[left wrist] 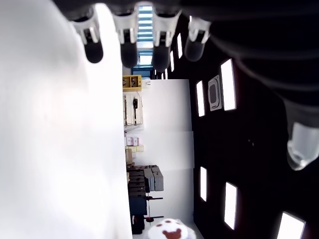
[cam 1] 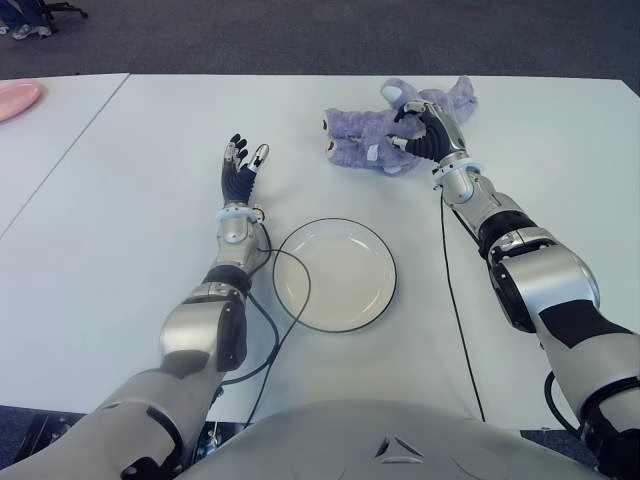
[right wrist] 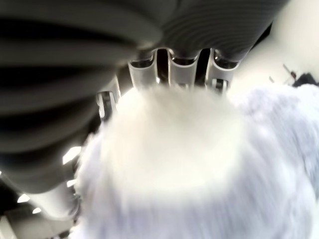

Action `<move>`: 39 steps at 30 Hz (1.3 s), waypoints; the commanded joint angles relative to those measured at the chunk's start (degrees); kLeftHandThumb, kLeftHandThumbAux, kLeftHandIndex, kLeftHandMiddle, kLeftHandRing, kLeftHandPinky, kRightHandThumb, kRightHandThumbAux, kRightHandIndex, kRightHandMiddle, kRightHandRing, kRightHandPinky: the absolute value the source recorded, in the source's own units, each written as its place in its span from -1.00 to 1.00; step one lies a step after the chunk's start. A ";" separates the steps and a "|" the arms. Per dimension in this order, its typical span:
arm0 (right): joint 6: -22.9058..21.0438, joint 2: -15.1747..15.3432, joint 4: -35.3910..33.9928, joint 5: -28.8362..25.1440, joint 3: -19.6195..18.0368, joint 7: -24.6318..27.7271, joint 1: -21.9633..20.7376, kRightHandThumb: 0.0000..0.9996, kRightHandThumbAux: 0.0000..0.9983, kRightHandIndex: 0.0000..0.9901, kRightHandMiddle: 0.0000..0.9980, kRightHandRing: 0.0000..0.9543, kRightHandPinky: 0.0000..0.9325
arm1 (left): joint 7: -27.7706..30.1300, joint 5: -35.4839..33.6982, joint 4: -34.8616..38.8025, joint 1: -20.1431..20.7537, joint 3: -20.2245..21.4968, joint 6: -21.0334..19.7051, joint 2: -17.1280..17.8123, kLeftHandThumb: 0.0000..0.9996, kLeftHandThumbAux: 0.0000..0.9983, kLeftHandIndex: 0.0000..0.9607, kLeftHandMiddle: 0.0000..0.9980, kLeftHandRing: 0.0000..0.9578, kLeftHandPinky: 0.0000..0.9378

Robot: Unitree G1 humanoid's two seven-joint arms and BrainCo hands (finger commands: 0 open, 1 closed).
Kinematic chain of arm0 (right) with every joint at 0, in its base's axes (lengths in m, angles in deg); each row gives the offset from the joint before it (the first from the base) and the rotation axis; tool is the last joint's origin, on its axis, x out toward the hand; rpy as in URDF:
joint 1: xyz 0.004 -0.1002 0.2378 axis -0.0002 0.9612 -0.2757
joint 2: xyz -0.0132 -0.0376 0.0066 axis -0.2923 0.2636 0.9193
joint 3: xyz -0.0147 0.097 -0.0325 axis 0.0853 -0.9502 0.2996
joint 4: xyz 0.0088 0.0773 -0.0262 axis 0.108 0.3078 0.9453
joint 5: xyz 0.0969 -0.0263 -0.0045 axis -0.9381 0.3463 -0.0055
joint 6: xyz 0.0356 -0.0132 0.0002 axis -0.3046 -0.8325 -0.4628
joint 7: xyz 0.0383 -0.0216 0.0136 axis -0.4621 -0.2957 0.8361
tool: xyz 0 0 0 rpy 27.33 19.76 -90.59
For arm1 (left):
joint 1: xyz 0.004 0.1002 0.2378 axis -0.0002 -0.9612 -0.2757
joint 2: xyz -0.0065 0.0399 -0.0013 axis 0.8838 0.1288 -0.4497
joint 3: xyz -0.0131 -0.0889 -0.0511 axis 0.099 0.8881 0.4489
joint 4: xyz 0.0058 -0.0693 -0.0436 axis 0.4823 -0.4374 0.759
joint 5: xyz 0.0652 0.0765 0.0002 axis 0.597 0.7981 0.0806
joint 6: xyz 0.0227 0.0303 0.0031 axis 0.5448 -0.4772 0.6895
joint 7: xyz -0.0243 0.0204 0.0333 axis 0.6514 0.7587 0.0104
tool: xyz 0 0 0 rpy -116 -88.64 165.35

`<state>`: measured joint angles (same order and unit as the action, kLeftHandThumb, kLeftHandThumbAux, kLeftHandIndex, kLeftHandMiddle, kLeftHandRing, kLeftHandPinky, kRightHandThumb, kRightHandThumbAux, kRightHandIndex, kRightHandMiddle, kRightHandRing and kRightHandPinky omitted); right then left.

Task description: Put the doll into the plate.

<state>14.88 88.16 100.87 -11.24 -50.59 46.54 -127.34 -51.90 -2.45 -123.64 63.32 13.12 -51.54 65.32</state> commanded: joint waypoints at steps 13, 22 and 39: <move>-8.19 0.38 2.15 -1.43 -2.06 -1.10 0.02 0.42 0.42 -0.11 0.72 0.78 0.89 | 1.33 -0.03 -7.58 -11.56 -0.28 -7.24 -3.49 -1.00 -0.07 -0.88 -0.79 -0.85 -0.97; -11.07 0.18 2.02 -3.05 -4.04 3.17 -0.12 0.40 0.43 -0.11 0.77 0.83 0.82 | 1.59 0.36 -7.38 -12.11 -0.70 -6.10 -2.74 -1.00 -0.08 -0.75 -0.75 -0.82 -0.91; -9.13 2.43 0.67 -3.83 -5.07 5.07 -1.47 0.39 0.44 -0.11 0.75 0.82 0.83 | 0.62 0.13 -7.40 -11.95 -1.17 -5.72 -2.04 -1.00 -0.16 -0.63 -0.75 -0.84 -1.00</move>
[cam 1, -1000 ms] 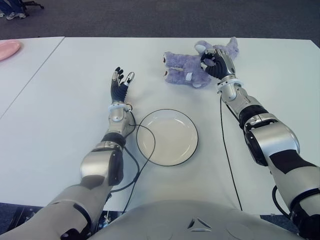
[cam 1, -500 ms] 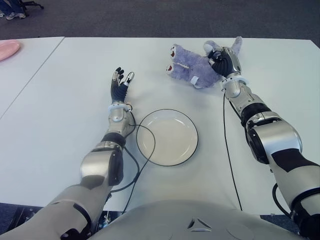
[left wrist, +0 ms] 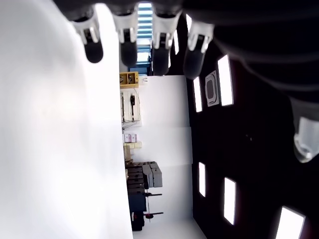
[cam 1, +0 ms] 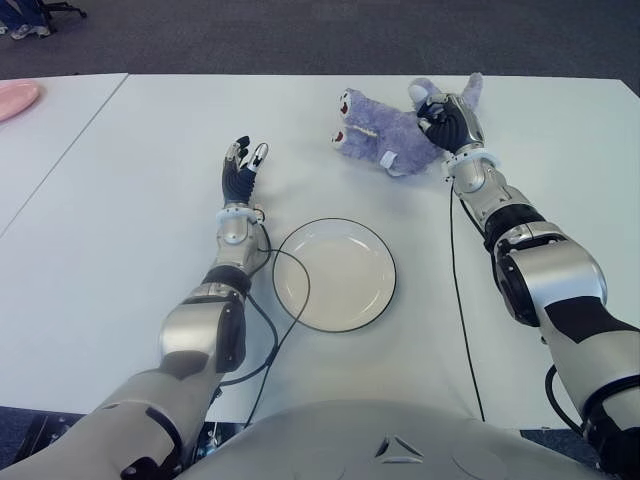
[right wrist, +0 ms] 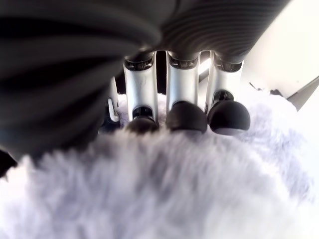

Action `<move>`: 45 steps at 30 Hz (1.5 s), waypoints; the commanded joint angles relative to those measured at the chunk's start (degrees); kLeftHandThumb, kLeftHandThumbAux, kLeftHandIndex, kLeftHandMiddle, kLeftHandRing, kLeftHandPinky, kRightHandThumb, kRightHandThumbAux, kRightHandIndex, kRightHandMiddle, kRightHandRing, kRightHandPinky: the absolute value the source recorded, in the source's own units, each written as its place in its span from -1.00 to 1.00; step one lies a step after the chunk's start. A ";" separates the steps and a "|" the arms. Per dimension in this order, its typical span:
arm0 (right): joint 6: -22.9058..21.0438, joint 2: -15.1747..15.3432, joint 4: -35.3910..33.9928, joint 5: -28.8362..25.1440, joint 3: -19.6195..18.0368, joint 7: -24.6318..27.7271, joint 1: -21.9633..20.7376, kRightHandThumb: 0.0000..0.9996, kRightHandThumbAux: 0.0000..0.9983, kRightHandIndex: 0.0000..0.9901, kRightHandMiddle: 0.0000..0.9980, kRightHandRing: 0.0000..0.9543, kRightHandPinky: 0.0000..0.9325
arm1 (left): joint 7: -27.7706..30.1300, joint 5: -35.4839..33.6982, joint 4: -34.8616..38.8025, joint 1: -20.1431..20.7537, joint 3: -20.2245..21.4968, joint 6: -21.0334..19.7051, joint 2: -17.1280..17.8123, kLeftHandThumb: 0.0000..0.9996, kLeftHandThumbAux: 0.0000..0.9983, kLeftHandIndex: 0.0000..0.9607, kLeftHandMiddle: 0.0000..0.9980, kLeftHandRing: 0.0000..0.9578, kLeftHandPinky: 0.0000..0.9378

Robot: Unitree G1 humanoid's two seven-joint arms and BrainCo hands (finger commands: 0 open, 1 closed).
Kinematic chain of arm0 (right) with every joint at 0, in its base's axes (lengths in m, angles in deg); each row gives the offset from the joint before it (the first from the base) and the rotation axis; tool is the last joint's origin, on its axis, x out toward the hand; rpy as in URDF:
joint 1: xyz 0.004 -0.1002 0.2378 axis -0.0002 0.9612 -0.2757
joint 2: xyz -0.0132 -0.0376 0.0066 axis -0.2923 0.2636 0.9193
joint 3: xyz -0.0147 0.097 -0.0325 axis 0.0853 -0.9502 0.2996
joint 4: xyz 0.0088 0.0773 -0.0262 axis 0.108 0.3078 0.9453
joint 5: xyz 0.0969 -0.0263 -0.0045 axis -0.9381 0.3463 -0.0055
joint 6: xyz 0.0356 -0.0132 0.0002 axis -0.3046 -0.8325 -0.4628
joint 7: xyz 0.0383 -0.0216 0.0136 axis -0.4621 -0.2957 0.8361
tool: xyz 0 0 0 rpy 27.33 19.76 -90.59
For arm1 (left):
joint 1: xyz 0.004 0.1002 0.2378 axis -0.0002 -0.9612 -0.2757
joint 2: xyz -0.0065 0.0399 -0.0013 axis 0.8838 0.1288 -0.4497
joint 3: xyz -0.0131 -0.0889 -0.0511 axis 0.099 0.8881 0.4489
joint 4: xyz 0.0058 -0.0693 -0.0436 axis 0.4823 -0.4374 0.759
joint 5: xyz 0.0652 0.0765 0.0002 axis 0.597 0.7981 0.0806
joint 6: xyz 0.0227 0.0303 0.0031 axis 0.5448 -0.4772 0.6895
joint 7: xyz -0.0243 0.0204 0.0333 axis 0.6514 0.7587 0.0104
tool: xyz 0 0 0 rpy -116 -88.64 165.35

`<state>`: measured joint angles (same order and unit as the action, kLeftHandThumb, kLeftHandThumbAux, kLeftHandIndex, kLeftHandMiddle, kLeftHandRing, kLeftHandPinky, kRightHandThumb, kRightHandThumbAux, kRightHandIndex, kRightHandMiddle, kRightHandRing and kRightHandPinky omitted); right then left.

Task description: Put the doll into the plate.

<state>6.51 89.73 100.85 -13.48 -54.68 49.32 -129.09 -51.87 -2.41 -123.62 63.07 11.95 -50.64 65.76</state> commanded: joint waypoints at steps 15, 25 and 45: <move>15.26 -0.80 -5.26 -7.31 -4.31 3.99 8.20 0.40 0.43 -0.11 0.76 0.84 0.88 | 2.58 -1.38 -7.14 -11.22 0.94 -4.56 -3.83 -1.00 -0.23 -0.61 -0.73 -0.80 -0.95; 27.07 -0.73 -33.50 -26.15 -4.37 23.83 29.41 0.40 0.43 -0.11 0.78 0.85 0.88 | 5.33 -4.56 -6.99 -9.98 4.14 -5.02 -4.18 -1.00 -0.18 -0.63 -0.73 -0.82 -0.93; 3.00 4.95 -58.18 -50.51 -9.39 52.83 44.32 0.41 0.44 -0.11 0.80 0.88 0.90 | 2.09 -1.66 -6.59 -3.54 1.61 -6.21 -2.78 -1.00 -0.16 -0.58 -0.65 -0.74 -0.96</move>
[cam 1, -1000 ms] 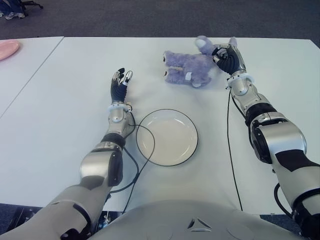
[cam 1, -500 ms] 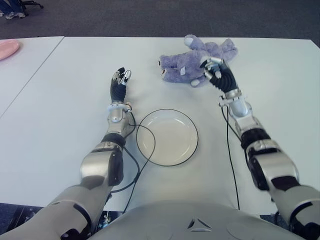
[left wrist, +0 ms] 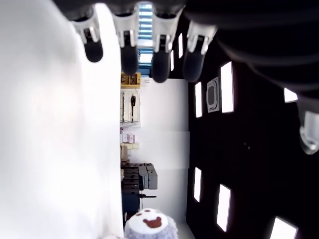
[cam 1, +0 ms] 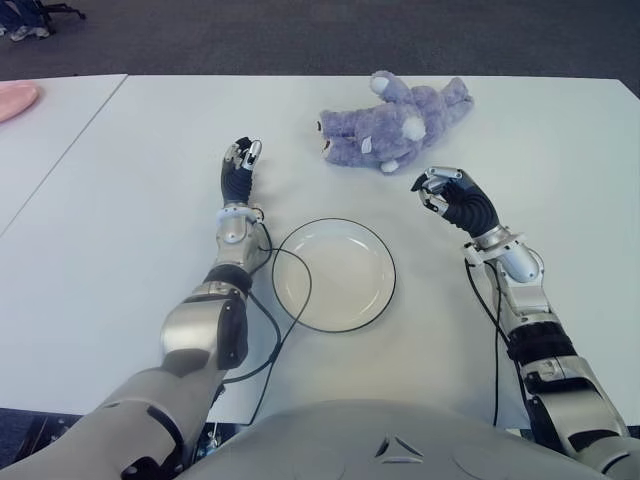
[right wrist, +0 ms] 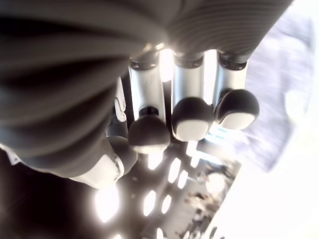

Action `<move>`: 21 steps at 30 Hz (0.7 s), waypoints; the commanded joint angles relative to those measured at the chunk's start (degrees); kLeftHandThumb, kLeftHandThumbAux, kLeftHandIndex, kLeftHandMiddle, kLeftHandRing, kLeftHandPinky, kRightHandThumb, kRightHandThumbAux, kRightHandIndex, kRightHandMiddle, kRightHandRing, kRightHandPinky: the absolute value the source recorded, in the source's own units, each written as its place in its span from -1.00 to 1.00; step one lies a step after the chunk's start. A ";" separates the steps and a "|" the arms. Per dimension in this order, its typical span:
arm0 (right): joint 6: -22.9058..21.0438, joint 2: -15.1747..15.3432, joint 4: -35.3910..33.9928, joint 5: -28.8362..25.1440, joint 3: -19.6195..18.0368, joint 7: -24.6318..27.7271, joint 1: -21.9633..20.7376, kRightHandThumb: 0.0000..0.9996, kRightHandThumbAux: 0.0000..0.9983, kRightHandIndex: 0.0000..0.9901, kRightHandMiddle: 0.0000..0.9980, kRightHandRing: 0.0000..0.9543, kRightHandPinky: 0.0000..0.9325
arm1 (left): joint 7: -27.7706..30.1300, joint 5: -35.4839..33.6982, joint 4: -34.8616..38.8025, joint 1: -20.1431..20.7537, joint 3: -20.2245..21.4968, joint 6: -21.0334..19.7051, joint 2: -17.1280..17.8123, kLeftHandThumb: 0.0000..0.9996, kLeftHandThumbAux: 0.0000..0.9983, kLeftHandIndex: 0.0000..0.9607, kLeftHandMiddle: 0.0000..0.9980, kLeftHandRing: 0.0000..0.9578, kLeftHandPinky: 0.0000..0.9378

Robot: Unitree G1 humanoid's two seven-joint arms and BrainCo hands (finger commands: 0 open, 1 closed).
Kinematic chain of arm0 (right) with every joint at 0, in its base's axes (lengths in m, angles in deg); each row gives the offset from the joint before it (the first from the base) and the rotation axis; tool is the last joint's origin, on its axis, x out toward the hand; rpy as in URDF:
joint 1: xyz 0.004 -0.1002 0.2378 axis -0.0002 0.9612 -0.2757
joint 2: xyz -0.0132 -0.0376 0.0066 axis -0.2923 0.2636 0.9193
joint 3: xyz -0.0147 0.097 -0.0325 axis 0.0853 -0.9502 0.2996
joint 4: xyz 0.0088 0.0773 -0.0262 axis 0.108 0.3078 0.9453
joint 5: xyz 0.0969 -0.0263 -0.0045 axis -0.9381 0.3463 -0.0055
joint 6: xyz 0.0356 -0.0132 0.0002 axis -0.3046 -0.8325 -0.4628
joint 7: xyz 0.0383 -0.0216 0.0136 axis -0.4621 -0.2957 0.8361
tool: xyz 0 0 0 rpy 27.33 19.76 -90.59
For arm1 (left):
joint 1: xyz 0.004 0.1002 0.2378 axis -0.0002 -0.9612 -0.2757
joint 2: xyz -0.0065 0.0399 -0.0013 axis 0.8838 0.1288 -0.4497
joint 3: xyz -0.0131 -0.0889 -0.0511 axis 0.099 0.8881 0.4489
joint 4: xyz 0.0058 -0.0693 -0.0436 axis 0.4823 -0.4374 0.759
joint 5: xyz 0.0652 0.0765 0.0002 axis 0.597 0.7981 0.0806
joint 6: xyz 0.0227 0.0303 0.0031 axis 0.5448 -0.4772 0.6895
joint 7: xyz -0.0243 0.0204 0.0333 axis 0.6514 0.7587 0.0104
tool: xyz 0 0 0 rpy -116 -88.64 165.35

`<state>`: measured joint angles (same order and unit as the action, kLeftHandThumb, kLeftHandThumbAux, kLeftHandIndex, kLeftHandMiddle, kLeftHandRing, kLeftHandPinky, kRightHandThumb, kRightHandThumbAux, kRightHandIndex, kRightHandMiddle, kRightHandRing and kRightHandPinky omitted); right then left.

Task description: Put the doll into the plate.

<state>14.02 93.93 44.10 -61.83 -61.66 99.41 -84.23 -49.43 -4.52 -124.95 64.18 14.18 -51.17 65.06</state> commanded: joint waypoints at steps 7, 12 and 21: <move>-0.44 -0.71 6.99 1.34 -6.01 4.24 -6.63 0.41 0.44 -0.11 0.79 0.87 0.89 | -1.12 1.19 -5.41 0.19 -1.85 -7.06 -2.42 -1.00 -0.13 -0.62 -0.66 -0.74 -0.94; 6.13 -2.02 15.63 5.64 -6.57 3.86 -10.82 0.39 0.44 -0.12 0.53 0.58 0.55 | -1.41 3.14 -4.85 6.12 -3.92 -6.93 -1.78 -1.00 -0.21 -0.74 -0.77 -0.83 -0.99; 15.73 -4.32 22.38 15.40 -7.31 -5.54 -12.49 -0.33 0.16 -0.49 -0.59 -0.44 -0.32 | -2.74 7.60 -4.41 10.61 -8.81 -6.38 1.02 -1.00 -0.30 -0.85 -0.90 -0.94 -1.00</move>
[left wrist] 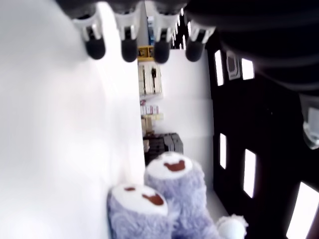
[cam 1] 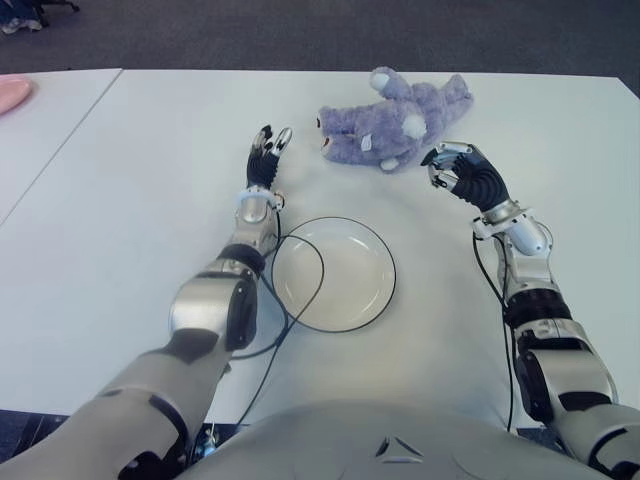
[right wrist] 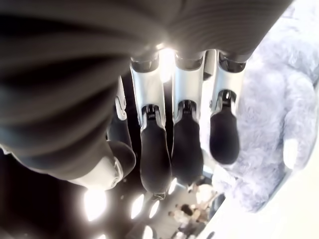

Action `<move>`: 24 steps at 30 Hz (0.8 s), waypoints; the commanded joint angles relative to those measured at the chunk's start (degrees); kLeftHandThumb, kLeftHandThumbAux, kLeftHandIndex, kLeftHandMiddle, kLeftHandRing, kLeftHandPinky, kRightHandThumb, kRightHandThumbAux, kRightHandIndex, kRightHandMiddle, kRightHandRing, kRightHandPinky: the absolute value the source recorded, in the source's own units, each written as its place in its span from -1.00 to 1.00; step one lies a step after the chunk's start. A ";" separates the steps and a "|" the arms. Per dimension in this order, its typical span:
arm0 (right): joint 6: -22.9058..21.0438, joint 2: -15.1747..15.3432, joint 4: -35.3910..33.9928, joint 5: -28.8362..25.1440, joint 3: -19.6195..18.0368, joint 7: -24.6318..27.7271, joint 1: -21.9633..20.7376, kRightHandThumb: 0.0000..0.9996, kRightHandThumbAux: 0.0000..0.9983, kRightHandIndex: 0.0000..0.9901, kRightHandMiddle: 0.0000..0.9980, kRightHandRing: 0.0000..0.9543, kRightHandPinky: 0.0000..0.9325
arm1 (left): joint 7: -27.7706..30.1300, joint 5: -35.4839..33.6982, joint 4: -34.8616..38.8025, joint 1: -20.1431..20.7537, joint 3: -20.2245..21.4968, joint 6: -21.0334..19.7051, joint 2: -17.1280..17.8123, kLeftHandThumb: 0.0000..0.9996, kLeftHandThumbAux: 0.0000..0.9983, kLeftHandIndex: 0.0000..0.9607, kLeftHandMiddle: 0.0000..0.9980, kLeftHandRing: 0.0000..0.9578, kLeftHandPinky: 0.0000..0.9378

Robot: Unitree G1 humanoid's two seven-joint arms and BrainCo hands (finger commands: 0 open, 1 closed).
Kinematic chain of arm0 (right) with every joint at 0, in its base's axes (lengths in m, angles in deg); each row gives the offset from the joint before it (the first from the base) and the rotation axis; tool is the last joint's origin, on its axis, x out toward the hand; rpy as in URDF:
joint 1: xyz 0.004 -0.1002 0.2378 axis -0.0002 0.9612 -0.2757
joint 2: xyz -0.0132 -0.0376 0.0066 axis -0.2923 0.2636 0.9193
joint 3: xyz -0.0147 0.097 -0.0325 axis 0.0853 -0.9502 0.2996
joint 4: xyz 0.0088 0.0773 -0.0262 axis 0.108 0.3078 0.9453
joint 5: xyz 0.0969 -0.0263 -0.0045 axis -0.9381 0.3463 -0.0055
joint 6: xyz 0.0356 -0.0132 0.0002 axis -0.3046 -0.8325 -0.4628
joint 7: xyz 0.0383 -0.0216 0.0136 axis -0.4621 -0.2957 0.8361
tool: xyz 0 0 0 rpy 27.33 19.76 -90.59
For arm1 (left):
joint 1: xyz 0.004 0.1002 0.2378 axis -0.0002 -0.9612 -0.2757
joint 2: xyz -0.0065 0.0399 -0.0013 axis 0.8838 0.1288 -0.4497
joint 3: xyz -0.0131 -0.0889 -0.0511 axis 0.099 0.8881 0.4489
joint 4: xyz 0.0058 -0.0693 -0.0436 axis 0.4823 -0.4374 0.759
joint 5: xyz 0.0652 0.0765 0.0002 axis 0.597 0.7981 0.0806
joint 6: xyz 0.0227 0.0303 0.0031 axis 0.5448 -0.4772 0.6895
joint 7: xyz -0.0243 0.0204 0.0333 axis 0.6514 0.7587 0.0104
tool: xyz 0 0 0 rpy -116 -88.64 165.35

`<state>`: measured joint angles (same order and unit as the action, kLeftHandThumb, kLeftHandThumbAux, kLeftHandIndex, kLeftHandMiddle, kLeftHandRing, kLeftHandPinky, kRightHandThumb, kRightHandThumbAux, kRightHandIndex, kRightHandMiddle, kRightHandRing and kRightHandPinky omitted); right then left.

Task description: Put the doll into the plate.

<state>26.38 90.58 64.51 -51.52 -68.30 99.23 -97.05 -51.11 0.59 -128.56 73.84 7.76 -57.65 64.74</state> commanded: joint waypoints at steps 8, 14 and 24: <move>5.57 0.07 3.35 14.70 -0.11 -15.30 -0.27 -0.73 -0.18 -0.89 -0.97 -0.95 -0.96 | -2.15 5.07 -1.23 -0.86 -5.02 2.33 1.66 -1.00 -0.33 -0.89 -0.94 -0.98 -1.00; 6.61 2.19 5.40 22.44 0.37 -23.67 -1.80 -0.75 -0.31 -0.99 -1.00 -1.00 -1.00 | -1.64 6.03 -2.20 -3.90 -6.00 1.85 0.84 -1.00 -0.35 -0.91 -0.96 -1.00 -1.00; 3.98 3.70 18.16 33.11 4.39 -38.87 -12.21 -0.77 -0.29 -1.00 -1.00 -1.00 -1.00 | -1.99 7.45 -3.19 -7.49 -7.48 0.15 -2.55 -1.00 -0.34 -0.95 -0.99 -1.00 -1.00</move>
<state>31.96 93.83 77.91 -21.02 -65.55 63.27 -105.42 -53.25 7.01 -129.90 70.44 1.37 -54.92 64.58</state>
